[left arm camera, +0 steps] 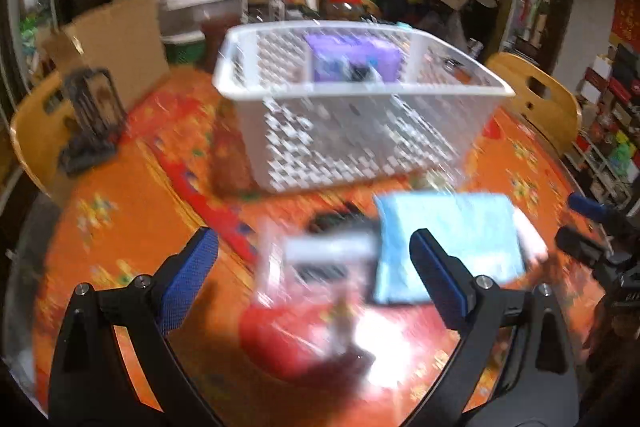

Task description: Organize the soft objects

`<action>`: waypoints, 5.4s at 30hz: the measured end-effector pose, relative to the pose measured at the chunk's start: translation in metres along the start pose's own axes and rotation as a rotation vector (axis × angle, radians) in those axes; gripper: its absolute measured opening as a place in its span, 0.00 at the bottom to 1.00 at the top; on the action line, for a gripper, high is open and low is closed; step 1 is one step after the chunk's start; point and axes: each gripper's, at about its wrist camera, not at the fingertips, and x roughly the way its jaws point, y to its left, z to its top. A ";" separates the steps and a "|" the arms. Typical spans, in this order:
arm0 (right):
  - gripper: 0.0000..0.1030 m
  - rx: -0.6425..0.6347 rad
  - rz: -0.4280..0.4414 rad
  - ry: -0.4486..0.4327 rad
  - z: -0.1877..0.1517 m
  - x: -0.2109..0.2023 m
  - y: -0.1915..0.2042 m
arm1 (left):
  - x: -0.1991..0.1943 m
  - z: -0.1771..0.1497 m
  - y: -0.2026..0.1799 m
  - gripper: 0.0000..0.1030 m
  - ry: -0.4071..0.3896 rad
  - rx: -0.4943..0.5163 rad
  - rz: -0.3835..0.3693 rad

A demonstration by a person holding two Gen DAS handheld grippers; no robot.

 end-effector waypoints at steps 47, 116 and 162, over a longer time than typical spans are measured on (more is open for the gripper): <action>0.36 -0.065 0.072 0.222 -0.051 0.048 0.024 | 0.053 -0.041 -0.068 0.37 0.106 0.119 -0.145; 0.12 -0.354 0.017 -0.161 0.145 -0.038 0.095 | -0.095 0.155 -0.035 0.16 -0.303 0.093 -0.133; 0.83 -0.154 -0.093 0.038 0.138 0.074 0.010 | 0.019 0.150 0.030 0.91 -0.115 0.030 0.076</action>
